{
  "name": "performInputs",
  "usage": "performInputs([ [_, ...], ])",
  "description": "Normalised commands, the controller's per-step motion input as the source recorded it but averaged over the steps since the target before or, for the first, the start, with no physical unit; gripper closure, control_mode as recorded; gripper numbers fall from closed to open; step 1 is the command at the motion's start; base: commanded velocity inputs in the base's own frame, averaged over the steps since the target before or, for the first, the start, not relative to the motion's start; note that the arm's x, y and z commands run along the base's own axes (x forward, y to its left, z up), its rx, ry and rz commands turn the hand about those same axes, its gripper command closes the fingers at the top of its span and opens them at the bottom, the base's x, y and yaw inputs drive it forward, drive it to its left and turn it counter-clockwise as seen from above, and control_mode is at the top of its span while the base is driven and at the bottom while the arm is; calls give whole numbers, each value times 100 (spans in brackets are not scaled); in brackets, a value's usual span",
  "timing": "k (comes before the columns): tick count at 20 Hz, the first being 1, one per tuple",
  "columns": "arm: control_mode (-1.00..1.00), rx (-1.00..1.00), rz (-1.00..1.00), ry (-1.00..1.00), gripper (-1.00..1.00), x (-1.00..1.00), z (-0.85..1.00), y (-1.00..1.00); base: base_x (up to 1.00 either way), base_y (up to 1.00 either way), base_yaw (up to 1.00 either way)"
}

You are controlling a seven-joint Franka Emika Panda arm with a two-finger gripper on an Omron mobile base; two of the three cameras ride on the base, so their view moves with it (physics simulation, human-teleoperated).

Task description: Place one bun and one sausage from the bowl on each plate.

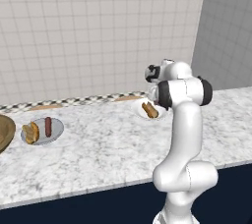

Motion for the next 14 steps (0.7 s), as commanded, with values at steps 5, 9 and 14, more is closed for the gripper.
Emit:
performInputs([
  [5, -100, -1, 0, -4, 100, -20, -47, 0, 0, 0, 0],
  [9, -100, -1, 0, -5, 100, -7, -44, 13, 0, 0, 0],
  [14, -100, -1, 0, -9, -100, -28, -2, 17, 0, 0, 0],
])
